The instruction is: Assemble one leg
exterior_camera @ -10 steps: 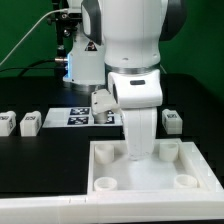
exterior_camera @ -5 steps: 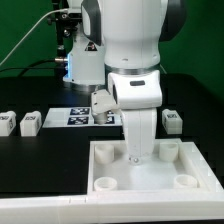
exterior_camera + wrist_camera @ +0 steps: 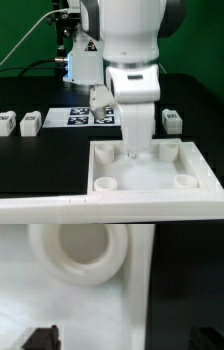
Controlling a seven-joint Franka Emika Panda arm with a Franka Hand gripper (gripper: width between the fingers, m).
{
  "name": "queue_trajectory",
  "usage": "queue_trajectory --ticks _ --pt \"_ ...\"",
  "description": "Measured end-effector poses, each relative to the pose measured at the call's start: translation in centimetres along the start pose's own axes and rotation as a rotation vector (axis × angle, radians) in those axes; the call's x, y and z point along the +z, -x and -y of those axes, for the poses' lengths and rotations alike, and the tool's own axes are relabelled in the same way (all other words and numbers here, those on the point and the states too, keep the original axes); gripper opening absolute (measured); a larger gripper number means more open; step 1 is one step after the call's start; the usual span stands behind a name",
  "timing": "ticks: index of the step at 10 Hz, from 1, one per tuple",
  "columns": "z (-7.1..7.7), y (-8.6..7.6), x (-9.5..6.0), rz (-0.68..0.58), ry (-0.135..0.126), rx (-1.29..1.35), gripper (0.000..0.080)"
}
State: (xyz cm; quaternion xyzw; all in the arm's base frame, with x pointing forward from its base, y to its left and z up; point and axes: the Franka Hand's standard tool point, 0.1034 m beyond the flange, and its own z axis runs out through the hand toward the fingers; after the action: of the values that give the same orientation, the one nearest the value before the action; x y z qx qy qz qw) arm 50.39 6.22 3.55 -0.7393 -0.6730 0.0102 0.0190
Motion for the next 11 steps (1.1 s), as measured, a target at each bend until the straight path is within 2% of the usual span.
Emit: queue_trajectory --ticks 1,3,5,6,7,11 --pt "0.4 -0.7 -1.7 0.006 0.017 0.007 0.0649" --pt "1.6 -3.3 -3.1 0.002 0.033 0.303 0.0649" --pt "3.3 -6.6 -2.8 -0.017 0.002 0.688 0.0649" --pt "3.8 -7.9 -2.6 -0.025 -0.001 0.797 0.0649" --pt "4.0 -8.5 -2.2 -0.041 -0.017 0.954 0.0649" --pt "4.3 -9.0 -2.1 -0.045 -0.054 1.386 0.0649"
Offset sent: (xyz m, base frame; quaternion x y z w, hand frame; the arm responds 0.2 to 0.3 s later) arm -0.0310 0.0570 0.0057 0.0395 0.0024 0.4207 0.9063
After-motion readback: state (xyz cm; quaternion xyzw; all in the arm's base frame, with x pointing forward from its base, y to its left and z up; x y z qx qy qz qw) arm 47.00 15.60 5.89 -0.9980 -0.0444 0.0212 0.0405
